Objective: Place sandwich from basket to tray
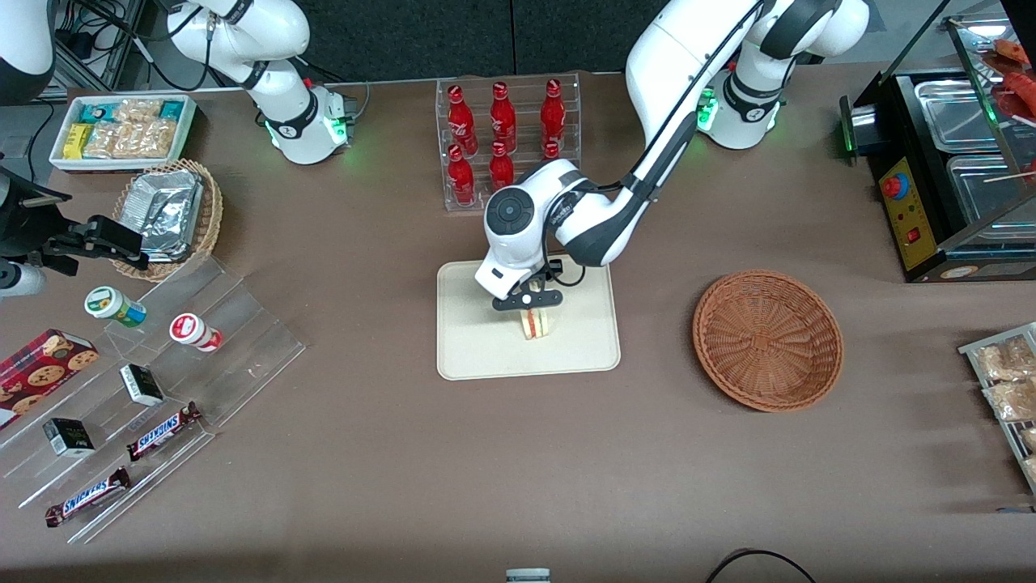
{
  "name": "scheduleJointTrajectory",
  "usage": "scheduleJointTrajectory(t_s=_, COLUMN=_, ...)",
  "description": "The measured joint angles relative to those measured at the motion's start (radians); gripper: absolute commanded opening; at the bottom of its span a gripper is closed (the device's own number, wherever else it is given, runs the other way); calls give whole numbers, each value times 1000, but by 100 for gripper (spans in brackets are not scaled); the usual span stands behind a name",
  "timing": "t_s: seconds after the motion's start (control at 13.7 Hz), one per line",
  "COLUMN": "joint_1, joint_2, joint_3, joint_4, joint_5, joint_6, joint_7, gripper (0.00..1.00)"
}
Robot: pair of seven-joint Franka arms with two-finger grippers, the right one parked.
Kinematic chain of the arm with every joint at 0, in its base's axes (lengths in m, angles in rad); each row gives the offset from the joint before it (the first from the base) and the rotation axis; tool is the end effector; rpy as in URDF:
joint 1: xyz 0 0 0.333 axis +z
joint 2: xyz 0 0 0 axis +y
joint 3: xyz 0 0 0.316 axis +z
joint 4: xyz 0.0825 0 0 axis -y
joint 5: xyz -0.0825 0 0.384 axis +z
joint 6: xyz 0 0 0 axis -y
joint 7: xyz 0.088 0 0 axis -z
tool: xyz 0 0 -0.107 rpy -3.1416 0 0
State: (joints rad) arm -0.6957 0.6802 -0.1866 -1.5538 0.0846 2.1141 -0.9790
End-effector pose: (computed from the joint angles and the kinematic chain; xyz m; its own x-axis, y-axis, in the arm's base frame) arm 0.4562 -0.5200 0.2448 0.9912 0.0859 -0.1008 0.0800 -0.9949 -0.0608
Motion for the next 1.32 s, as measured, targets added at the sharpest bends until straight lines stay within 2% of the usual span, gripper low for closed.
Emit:
scheduleJointTrajectory(t_s=0.22, joint_1=2, joint_2=-4, joint_3=7, joint_4=16, joint_5=-6, joint_6=-3, joint_7=-3, gripper=100)
scheduleJointTrajectory(t_s=0.44, joint_1=49, joint_2=-65, joint_3=19, joint_4=47, joint_5=-56, joint_6=-82, joint_7=2, gripper=100)
scheduleJointTrajectory(t_s=0.66, joint_1=157, joint_2=-194, joint_3=22, joint_4=60, joint_5=-110, joint_6=-239, joint_7=98, gripper=100)
scheduleJointTrajectory(t_s=0.88, joint_1=255, joint_2=-333, joint_3=27, joint_4=65, joint_5=-111, joint_6=-459, joint_7=199, gripper=100)
scheduleJointTrajectory(t_s=1.1, joint_1=417, joint_2=-470, joint_3=35, joint_4=65, joint_5=-110, joint_6=-662, joint_7=414, gripper=100)
scheduleJointTrajectory(t_s=1.32, joint_1=601, joint_2=-553, joint_3=39, joint_4=59, joint_5=-104, joint_6=-773, joint_7=655, gripper=100)
